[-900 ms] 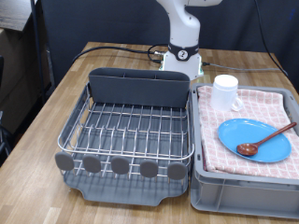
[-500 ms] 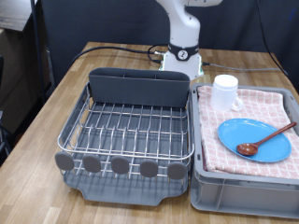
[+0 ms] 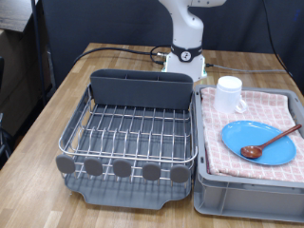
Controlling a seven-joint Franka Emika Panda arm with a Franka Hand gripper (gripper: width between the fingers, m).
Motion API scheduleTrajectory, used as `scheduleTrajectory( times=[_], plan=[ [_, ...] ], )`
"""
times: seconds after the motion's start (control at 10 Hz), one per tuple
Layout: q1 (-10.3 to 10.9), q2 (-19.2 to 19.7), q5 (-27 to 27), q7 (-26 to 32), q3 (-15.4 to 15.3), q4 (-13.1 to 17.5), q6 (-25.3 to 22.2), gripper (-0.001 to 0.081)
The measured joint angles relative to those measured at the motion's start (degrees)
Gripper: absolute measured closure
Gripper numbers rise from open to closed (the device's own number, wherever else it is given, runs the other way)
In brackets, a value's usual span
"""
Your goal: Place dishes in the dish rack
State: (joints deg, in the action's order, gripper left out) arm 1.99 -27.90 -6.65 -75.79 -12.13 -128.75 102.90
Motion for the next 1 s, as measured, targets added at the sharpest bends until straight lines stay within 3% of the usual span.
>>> scheduleTrajectory(
  times=[0.3,0.5,0.7,1.0],
  plan=[
    [0.18,4.94,-1.06,-8.9,-4.81,2.94,1.63,0.0003],
    [0.22,8.19,-1.06,-14.03,-7.97,4.17,5.87,0.0003],
    [0.22,11.49,-0.21,-15.74,-10.45,4.49,9.7,0.0003],
    [0.08,17.28,5.4,-20.78,-12.14,3.56,14.96,0.0003]
  ],
)
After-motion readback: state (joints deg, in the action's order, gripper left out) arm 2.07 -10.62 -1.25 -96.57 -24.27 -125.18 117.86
